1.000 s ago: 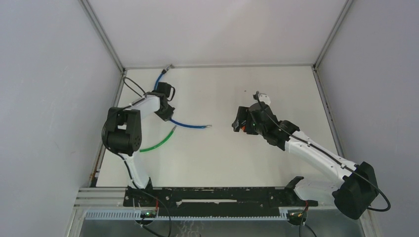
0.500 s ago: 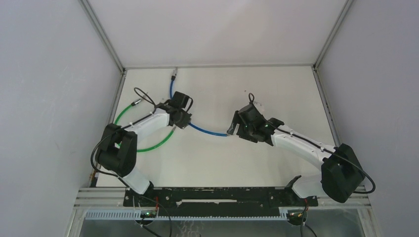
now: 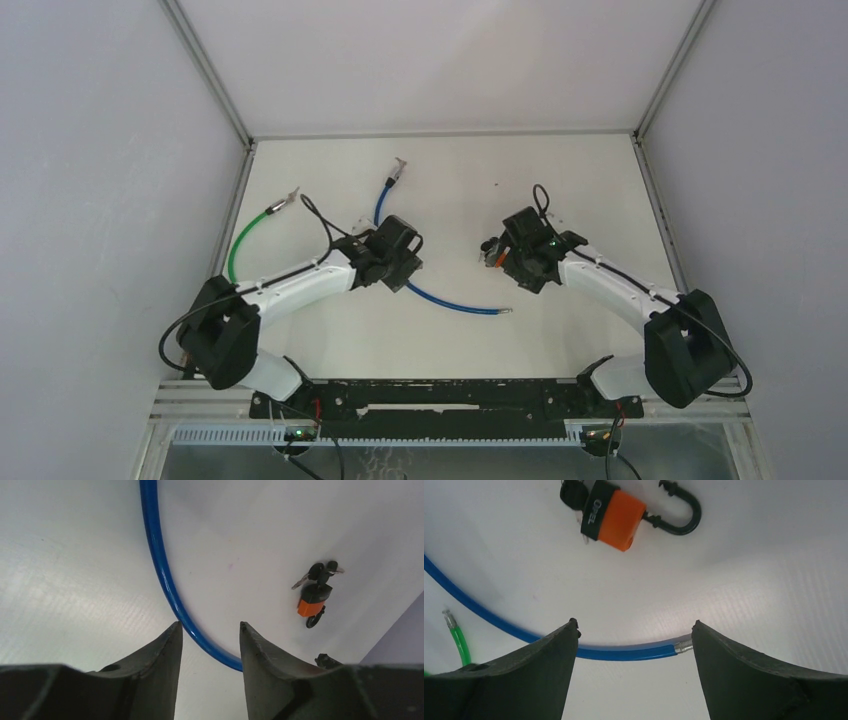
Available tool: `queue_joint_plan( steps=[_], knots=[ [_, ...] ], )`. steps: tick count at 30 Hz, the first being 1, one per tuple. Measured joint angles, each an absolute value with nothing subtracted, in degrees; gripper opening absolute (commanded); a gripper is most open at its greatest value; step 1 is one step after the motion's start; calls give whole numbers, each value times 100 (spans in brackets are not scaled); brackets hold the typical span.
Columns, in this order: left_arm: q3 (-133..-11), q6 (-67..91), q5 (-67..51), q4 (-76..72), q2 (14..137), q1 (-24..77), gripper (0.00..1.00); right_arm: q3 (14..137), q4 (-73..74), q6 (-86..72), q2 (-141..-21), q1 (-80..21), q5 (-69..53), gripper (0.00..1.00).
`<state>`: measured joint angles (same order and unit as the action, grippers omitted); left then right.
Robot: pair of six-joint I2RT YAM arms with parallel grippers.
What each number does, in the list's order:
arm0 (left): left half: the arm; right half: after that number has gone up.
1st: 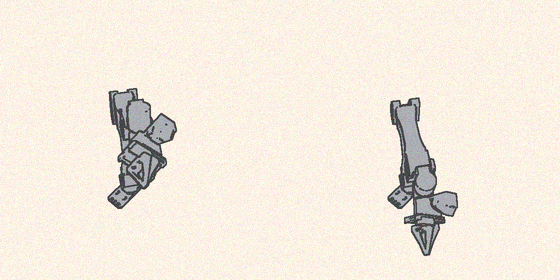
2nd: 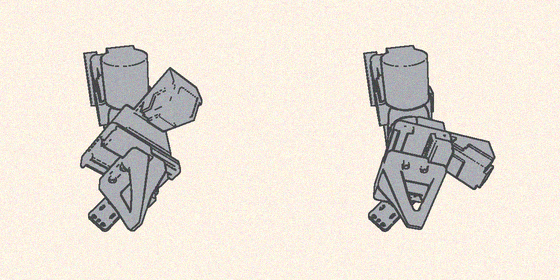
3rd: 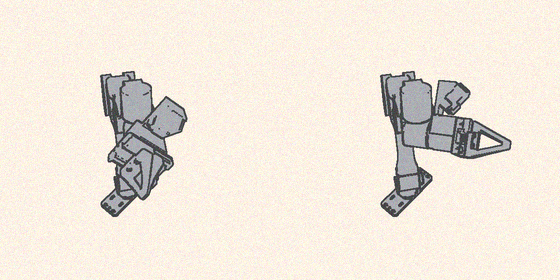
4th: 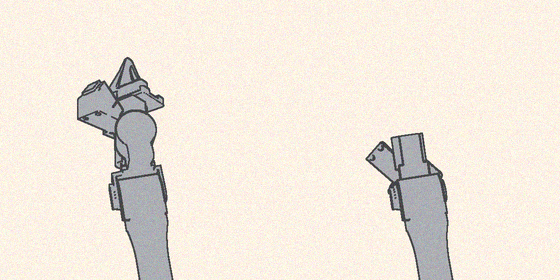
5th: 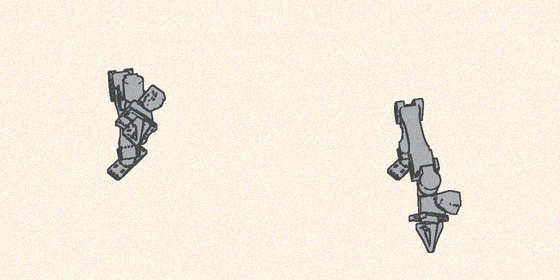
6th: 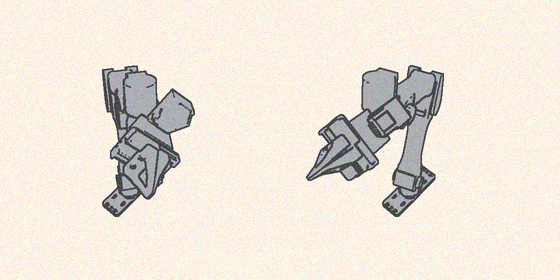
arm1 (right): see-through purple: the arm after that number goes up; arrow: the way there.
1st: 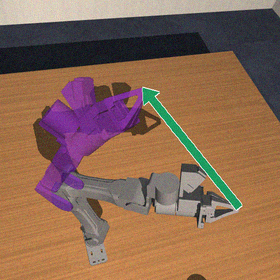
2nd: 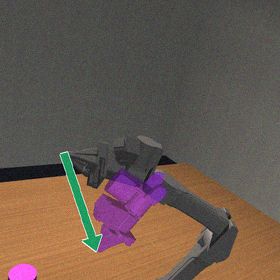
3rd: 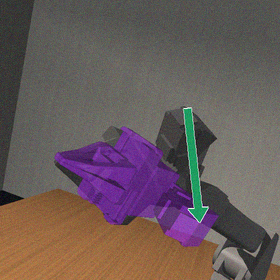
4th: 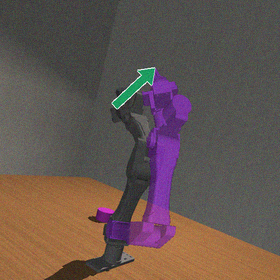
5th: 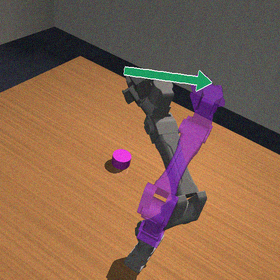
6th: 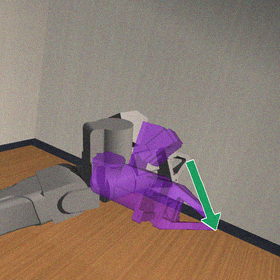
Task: Lock with the key
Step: Move the lock to the center of the board, then pick up the lock from the center of the board.
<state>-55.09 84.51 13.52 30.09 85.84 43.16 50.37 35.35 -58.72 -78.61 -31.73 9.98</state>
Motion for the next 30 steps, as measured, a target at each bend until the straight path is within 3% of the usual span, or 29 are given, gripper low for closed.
queue_joint_plan(
  steps=[5,9,15,20,25,30],
  knots=[
    [-5509,8088,1737,3208,8090,4246,55,4928,3212,-5194,-7741,-2989,843,70],
    [-5520,7634,2069,3376,7629,3929,56,4827,2602,-4615,-7837,-3194,489,62],
    [-5605,6539,2235,3430,7218,2928,54,5695,2163,-4329,-9319,-3343,176,62],
    [-6071,5513,2217,3594,7446,2661,56,6121,1949,-4307,-10189,-2967,-60,63],
    [-6462,4512,2132,3623,7843,2659,63,6154,2025,-4274,-10280,-2311,1,67],
    [-6947,3833,2036,3649,8543,2633,76,6005,2211,-4206,-10022,-1822,128,73]
  ],
)
